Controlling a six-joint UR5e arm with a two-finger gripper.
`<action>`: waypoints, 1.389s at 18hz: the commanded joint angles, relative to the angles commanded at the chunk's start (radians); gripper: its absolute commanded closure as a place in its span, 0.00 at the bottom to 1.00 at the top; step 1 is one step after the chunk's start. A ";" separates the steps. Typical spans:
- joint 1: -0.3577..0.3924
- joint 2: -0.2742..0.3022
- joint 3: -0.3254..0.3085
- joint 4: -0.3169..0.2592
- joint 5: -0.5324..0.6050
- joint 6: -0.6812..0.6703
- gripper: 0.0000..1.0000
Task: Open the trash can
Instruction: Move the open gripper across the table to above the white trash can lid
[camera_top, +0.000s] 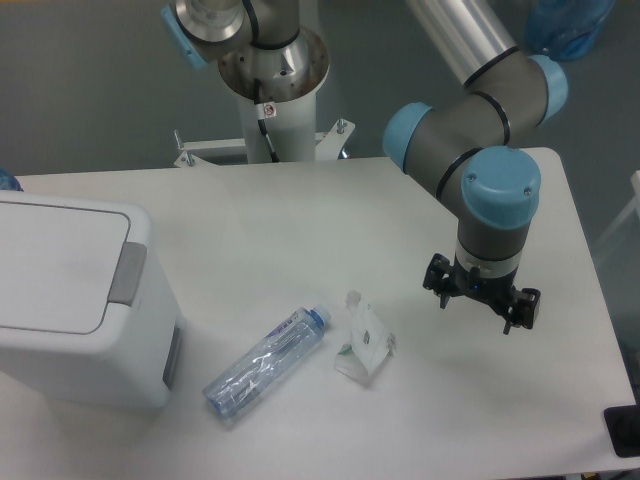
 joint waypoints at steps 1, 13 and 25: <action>0.000 -0.002 0.000 0.000 0.003 0.002 0.00; -0.078 0.113 -0.024 0.049 -0.038 -0.190 0.00; -0.228 0.302 -0.069 0.031 -0.243 -0.508 0.00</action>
